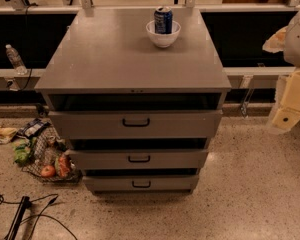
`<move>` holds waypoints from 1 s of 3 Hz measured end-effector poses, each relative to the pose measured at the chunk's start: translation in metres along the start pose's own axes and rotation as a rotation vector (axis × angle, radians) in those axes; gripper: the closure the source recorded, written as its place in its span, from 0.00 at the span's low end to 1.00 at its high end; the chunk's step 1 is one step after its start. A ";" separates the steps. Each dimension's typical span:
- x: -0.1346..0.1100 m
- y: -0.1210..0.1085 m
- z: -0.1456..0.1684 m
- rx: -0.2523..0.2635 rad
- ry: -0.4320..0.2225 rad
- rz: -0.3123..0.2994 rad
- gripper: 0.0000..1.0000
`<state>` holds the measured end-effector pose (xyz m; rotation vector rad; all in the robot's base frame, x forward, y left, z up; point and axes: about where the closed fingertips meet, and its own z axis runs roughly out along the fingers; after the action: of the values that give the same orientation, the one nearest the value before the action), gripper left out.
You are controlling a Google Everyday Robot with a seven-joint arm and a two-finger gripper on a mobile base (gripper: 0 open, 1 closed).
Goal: Pick pepsi can from white bowl and place on counter
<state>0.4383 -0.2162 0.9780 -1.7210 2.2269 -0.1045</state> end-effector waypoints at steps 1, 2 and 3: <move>0.000 0.000 0.000 0.000 0.000 0.000 0.00; -0.001 -0.004 0.000 0.016 -0.012 0.010 0.00; -0.001 -0.032 -0.002 0.083 -0.110 0.055 0.00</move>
Offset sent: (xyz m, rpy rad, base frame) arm 0.0140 -0.0012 0.0001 0.0372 -0.0358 -0.0317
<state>0.4673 -0.2240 0.9878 -1.5822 2.1573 -0.0866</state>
